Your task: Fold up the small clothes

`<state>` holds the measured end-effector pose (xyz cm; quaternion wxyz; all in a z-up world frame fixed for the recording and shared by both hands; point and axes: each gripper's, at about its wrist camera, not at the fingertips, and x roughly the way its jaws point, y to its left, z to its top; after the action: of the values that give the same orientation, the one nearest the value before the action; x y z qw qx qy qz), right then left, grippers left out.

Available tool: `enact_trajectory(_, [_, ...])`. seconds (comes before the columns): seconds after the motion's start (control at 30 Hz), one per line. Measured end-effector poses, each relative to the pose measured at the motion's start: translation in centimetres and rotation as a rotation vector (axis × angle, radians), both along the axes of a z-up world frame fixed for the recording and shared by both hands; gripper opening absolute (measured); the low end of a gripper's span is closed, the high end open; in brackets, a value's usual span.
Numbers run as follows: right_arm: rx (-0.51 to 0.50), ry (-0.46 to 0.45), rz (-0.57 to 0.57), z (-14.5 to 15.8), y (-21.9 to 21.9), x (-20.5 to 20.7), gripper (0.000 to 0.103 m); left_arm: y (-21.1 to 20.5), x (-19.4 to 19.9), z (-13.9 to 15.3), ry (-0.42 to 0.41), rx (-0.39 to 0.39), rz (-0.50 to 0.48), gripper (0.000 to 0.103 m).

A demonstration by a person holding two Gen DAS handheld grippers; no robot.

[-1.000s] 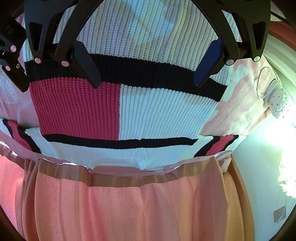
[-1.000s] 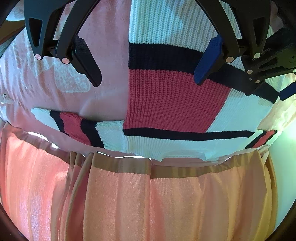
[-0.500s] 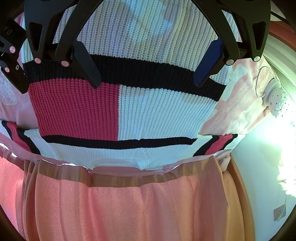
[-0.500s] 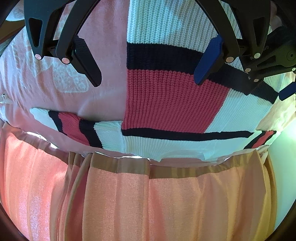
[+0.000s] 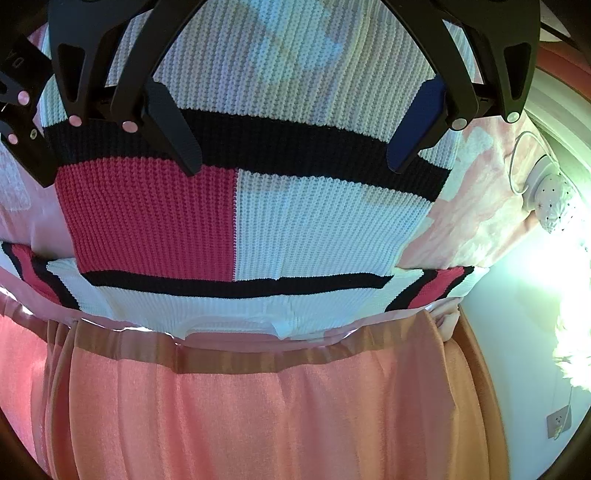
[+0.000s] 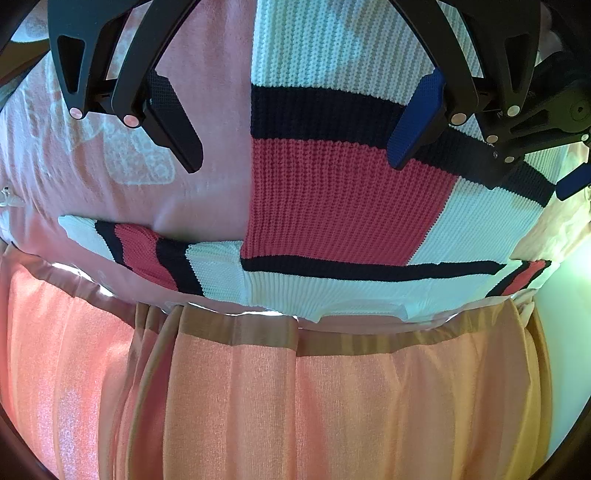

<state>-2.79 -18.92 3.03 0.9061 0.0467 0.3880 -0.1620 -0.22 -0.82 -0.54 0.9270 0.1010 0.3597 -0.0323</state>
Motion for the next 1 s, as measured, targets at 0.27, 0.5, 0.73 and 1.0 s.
enact_trajectory(0.27, [0.001,0.0,0.0,0.01,0.02,0.04,0.098,-0.08,-0.12,-0.18,-0.002,0.003,-0.001,0.098])
enact_trajectory(0.5, [0.001,0.001,0.001,0.04,0.04,0.07,0.098,-0.16,-0.15,-0.22,0.0,0.005,0.001,0.098])
enact_trajectory(0.73, [0.001,0.0,0.0,0.03,0.03,0.06,0.098,-0.28,-0.12,-0.21,0.0,0.007,-0.002,0.098])
enact_trajectory(1.0, [0.004,0.002,0.004,-0.04,0.4,0.28,0.098,-0.29,-0.13,-0.24,-0.003,0.009,-0.001,0.098])
